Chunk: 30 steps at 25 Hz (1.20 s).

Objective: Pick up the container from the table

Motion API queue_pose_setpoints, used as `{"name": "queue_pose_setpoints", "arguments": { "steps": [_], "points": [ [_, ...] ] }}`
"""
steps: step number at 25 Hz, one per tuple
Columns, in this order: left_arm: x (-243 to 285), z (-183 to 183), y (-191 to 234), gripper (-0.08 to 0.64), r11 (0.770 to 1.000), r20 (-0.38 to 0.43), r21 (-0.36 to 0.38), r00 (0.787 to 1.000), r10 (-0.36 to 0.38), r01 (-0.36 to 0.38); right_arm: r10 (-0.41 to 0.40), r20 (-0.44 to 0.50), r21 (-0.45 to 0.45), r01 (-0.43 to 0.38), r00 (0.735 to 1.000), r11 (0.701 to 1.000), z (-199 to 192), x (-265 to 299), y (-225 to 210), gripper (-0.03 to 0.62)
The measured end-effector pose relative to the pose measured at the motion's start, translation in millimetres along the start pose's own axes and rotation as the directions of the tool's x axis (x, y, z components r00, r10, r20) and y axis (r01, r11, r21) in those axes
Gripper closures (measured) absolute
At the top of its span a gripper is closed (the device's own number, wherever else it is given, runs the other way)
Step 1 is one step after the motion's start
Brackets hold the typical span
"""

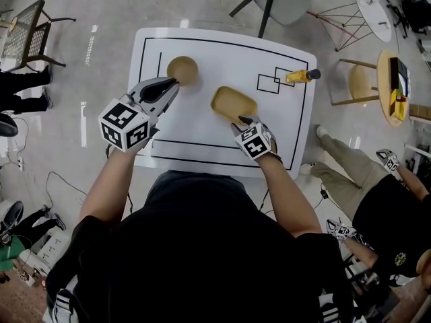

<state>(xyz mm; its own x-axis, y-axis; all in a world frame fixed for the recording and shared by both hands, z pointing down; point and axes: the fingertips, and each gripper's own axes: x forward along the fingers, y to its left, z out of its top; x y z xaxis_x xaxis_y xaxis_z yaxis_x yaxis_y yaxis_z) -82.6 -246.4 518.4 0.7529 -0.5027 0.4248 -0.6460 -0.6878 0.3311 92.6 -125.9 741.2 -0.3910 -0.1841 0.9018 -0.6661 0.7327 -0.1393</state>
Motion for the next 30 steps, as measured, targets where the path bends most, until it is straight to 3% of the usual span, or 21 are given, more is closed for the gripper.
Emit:
{"name": "queue_pose_setpoints", "arguments": {
  "steps": [17, 30],
  "points": [
    [-7, -6, 9, 0.514, 1.0, -0.001, -0.02, 1.0, -0.003, 0.003, -0.009, -0.089, -0.093, 0.0, 0.996, 0.996, -10, 24, 0, 0.477],
    [-9, -6, 10, 0.514, 1.0, 0.003, -0.03, 1.0, -0.001, 0.001, -0.07, -0.125, -0.211, 0.042, 0.99, 0.977, -16, 31, 0, 0.525]
  ]
}}
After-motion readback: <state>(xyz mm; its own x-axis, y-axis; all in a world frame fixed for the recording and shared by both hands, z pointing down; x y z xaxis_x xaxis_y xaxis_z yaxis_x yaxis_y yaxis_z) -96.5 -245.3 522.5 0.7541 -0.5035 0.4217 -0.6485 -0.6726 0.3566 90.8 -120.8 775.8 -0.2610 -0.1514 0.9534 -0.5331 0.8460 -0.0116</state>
